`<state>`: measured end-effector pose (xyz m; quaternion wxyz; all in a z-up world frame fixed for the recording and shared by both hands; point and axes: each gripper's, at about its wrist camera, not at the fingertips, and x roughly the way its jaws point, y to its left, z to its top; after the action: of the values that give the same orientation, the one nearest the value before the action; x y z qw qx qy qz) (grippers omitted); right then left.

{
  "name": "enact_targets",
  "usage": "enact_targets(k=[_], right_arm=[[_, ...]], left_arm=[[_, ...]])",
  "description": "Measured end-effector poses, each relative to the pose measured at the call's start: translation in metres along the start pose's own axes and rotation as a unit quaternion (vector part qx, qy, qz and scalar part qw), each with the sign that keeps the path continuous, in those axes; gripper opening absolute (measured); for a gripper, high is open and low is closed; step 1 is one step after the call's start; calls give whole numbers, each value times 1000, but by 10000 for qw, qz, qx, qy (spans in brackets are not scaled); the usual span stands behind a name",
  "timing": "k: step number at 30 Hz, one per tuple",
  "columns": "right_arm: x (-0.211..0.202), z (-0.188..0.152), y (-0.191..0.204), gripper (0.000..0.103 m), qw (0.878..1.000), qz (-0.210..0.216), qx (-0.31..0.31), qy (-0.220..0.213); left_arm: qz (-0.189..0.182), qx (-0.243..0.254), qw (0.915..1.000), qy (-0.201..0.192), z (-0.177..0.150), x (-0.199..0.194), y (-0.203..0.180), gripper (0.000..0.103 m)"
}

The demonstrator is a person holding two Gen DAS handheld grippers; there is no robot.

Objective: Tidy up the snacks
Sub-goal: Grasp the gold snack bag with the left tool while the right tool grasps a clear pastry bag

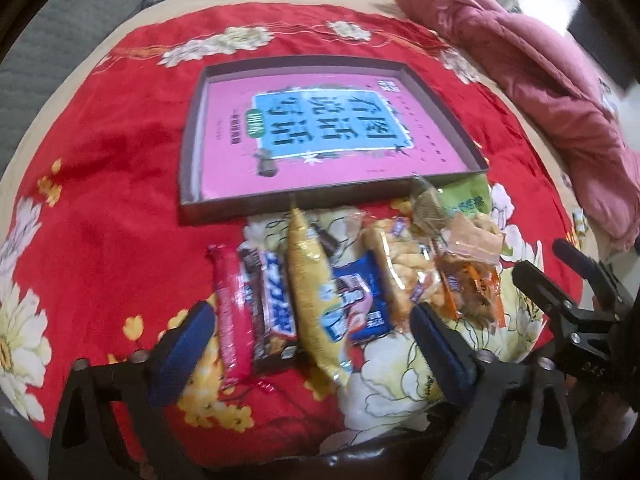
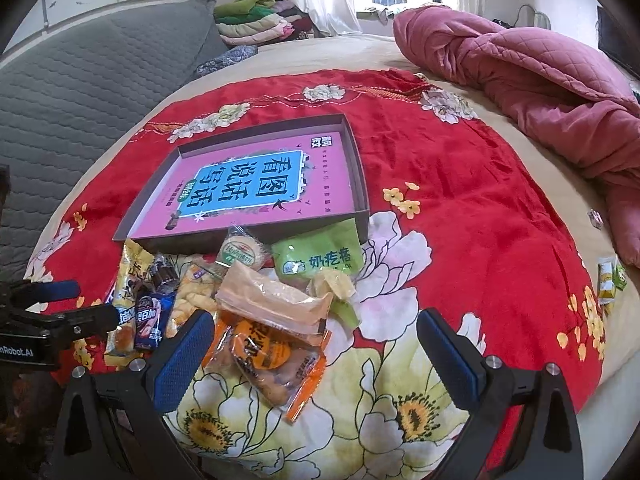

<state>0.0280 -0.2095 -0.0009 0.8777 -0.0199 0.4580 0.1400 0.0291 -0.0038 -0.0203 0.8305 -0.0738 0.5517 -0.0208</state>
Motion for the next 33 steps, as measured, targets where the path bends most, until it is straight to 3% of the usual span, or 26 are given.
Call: enact_targets(k=[5,12,22,28,33], right_arm=[[4,2,13,100,9976,240,-640,-71],[23,4,31,91,9879,-57,-1547,-135],[44,5,26,71,9838,177,-1786,57],[49,5,33,43,9807,379,-1918,68],[45,5,27,40,9840,520,-1703,11]], left_arm=[[-98,-29,9997,237,2,14,0,76],[-39,-67,9995,310,6,24,2,73],[166,-28,9990,413,9,35,-1,69],[135,-296,9985,440,12,38,14,51],[26,-414,9983,401,11,33,21,42]])
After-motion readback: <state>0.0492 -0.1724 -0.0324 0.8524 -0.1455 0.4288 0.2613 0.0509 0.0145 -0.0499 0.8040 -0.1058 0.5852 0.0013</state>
